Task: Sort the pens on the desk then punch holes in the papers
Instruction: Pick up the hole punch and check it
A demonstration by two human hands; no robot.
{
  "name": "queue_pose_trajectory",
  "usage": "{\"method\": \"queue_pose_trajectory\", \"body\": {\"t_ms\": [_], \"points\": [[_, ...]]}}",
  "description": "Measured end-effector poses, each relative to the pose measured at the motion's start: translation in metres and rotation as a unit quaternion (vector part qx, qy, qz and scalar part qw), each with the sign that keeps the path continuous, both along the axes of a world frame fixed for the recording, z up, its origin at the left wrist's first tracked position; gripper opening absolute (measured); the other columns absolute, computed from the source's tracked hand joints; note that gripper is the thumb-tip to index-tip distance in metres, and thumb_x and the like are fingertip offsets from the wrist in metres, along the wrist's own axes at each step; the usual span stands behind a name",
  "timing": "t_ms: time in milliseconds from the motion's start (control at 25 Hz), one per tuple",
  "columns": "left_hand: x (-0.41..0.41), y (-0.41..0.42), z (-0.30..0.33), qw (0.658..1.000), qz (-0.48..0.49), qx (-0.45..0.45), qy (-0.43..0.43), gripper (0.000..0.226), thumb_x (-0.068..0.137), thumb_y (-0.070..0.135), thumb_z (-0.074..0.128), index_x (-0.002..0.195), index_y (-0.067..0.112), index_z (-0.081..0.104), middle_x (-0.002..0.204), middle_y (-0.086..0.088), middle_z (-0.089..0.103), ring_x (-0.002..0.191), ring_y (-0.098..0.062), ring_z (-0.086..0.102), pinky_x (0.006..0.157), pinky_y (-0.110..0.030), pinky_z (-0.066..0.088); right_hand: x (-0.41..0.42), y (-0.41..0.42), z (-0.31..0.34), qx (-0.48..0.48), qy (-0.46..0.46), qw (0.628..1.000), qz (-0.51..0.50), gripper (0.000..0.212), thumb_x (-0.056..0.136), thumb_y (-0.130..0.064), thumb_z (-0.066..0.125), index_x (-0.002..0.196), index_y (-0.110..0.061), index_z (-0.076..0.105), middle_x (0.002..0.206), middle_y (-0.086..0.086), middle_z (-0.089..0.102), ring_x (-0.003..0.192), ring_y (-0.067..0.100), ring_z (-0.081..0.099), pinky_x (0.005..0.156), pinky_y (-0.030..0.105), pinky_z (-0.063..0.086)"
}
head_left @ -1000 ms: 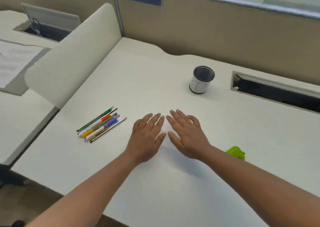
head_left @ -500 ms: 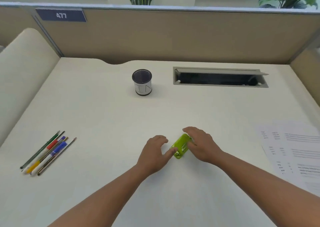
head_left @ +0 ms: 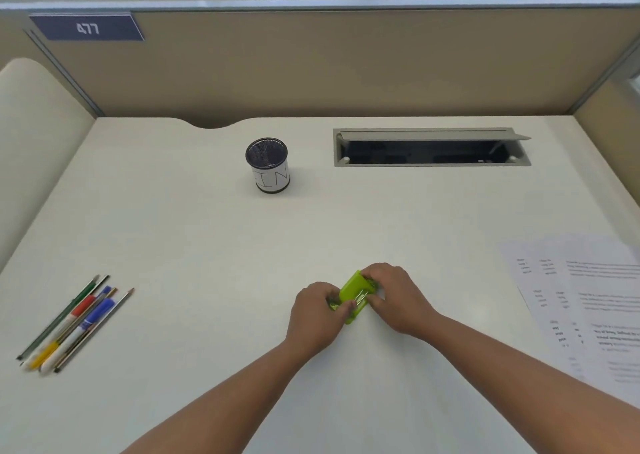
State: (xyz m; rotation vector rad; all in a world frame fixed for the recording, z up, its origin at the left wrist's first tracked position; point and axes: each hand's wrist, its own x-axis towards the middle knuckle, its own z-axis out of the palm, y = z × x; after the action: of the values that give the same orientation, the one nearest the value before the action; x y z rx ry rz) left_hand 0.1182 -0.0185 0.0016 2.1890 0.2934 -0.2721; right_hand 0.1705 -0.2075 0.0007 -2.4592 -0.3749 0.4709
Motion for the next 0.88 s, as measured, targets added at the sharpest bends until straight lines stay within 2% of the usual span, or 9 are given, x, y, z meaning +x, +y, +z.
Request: {"method": "queue_pose_trajectory", "body": {"t_ms": [120, 240, 360, 640, 880], "points": [[0.004, 0.003, 0.000, 0.999, 0.016, -0.023, 0.018, 0.017, 0.079, 0.035, 0.080, 0.085, 0.022, 0.073, 0.084, 0.005, 0.070, 0.079, -0.013, 0.063, 0.071, -0.031, 0.053, 0.001, 0.000, -0.003, 0.002, 0.003, 1.000, -0.006, 0.042, 0.087, -0.017, 0.070, 0.128, -0.022, 0.063, 0.129, -0.004, 0.063, 0.114, 0.021, 0.056, 0.098, 0.041, 0.048], [0.012, 0.008, 0.003, 0.999, 0.009, -0.033, 0.019, 0.012, 0.078, 0.031, 0.080, 0.083, 0.022, 0.073, 0.078, 0.007, 0.069, 0.070, -0.007, 0.059, 0.062, -0.023, 0.047, 0.004, -0.001, -0.002, 0.033, -0.013, 0.999, -0.012, 0.039, 0.086, -0.014, 0.072, 0.124, -0.018, 0.064, 0.122, -0.004, 0.063, 0.110, 0.018, 0.057, 0.097, 0.037, 0.048], [0.031, 0.012, 0.013, 0.999, 0.005, -0.036, 0.018, 0.011, 0.075, 0.026, 0.079, 0.083, 0.023, 0.073, 0.080, 0.007, 0.070, 0.070, -0.008, 0.060, 0.061, -0.020, 0.045, 0.012, 0.000, 0.003, 0.068, -0.030, 0.997, -0.029, 0.036, 0.084, -0.010, 0.073, 0.119, -0.017, 0.064, 0.116, -0.005, 0.061, 0.101, 0.012, 0.057, 0.090, 0.029, 0.047], [0.115, 0.012, 0.043, 0.997, -0.057, 0.026, -0.050, 0.021, 0.071, 0.025, 0.076, 0.090, 0.019, 0.069, 0.087, 0.003, 0.070, 0.083, -0.018, 0.064, 0.074, -0.036, 0.055, 0.063, 0.006, 0.016, 0.108, -0.075, 0.986, -0.104, 0.038, 0.080, -0.013, 0.077, 0.115, -0.018, 0.062, 0.114, -0.005, 0.057, 0.096, 0.017, 0.061, 0.081, 0.030, 0.052], [0.191, 0.011, 0.041, 0.991, -0.106, 0.041, -0.075, 0.026, 0.074, 0.024, 0.075, 0.098, 0.018, 0.070, 0.093, 0.000, 0.071, 0.089, -0.020, 0.065, 0.081, -0.042, 0.058, 0.122, 0.007, 0.007, 0.102, -0.097, 0.980, -0.140, 0.048, 0.082, -0.018, 0.078, 0.128, -0.017, 0.062, 0.121, 0.000, 0.056, 0.096, 0.018, 0.062, 0.084, 0.032, 0.054]]}}
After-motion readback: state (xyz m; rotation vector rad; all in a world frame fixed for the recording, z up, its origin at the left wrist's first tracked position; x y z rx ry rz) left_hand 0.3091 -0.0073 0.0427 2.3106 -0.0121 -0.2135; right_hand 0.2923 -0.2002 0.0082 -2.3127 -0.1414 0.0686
